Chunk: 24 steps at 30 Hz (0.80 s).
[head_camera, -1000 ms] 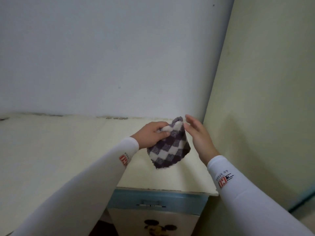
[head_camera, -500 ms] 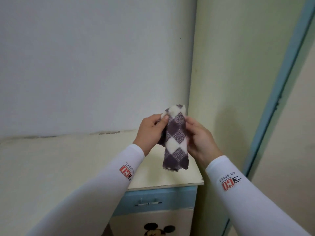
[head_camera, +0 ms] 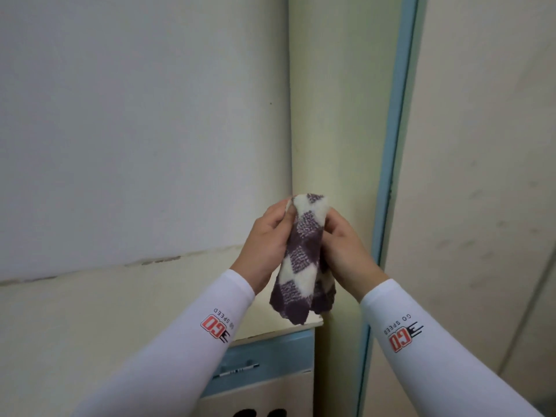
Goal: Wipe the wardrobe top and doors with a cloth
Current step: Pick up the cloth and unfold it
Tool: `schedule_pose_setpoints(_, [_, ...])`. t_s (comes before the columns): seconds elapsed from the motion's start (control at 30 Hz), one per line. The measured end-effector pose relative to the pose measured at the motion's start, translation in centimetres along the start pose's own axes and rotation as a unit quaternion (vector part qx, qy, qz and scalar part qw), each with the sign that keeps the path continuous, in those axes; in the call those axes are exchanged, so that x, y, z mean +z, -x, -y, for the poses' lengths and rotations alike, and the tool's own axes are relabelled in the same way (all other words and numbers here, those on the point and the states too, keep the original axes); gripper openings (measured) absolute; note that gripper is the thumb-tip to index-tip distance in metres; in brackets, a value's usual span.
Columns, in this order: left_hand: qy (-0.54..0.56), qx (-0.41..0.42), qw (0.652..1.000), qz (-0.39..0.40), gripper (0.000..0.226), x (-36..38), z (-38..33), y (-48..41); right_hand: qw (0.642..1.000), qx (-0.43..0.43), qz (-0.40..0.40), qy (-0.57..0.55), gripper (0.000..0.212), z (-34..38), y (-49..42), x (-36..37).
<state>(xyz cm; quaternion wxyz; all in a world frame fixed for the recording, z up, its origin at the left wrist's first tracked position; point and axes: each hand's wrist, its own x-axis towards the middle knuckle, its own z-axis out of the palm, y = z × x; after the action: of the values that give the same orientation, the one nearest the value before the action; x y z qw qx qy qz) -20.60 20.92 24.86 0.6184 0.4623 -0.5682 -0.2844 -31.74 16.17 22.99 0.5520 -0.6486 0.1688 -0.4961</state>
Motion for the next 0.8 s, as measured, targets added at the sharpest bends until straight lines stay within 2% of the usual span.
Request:
schedule_pose_setpoints(0.07, [-0.103,-0.014,0.994,-0.025,0.036,2.6,-0.4,-0.4,0.998,-0.06,0.009,0.007,0.025,1.4,1.0,0.8])
schedule_pose_setpoints(0.1, [-0.117,-0.023,0.993,-0.007,0.037,3.6,-0.6,0.0,0.994,-0.089,0.008,0.059,0.024,2.3,1.3,1.1])
schedule_pose_setpoints(0.13, [-0.107,-0.021,0.994,-0.005,0.037,4.3,-0.5,-0.1,0.993,-0.107,-0.011,0.055,0.03,2.9,1.3,1.0])
schedule_pose_setpoints(0.17, [-0.101,0.003,0.994,-0.037,0.035,4.6,-1.2,-0.1,0.99,-0.118,-0.032,0.075,0.055,3.4,1.2,0.2])
schedule_pose_setpoints(0.2, [-0.102,0.033,0.991,-0.077,0.031,5.4,-2.0,-0.4,0.992,-0.118,-0.038,0.035,0.029,3.4,0.7,-1.5])
schedule_pose_setpoints(0.3, [-0.045,0.094,0.99,-0.097,0.025,6.5,-4.3,0.3,0.988,-0.133,-0.07,0.045,0.026,4.8,0.9,-5.9])
schedule_pose_setpoints(0.33, [-0.026,0.1,0.99,-0.091,0.025,7.4,-4.7,0.3,0.985,-0.141,-0.085,0.056,0.026,5.2,1.1,-7.2])
schedule_pose_setpoints(0.5, [-0.001,0.096,0.986,-0.137,0.033,13.7,-6.0,-1.8,0.978,-0.166,-0.063,0.108,0.02,8.2,1.4,-15.7])
schedule_pose_setpoints(0.6, [-0.043,0.111,0.983,-0.141,0.028,16.9,-6.6,-2.4,0.976,-0.161,-0.032,0.146,0.021,10.4,1.2,-23.0])
schedule_pose_setpoints(0.67, [-0.109,0.104,0.978,-0.144,0.031,18.2,-6.9,-2.7,0.979,-0.145,0.0,0.14,0.018,11.7,1.1,-27.0])
schedule_pose_setpoints(0.8, [-0.23,0.063,0.963,-0.129,0.034,20.0,-7.4,-3.2,0.967,-0.145,0.067,0.2,0.023,13.9,0.6,-33.8])
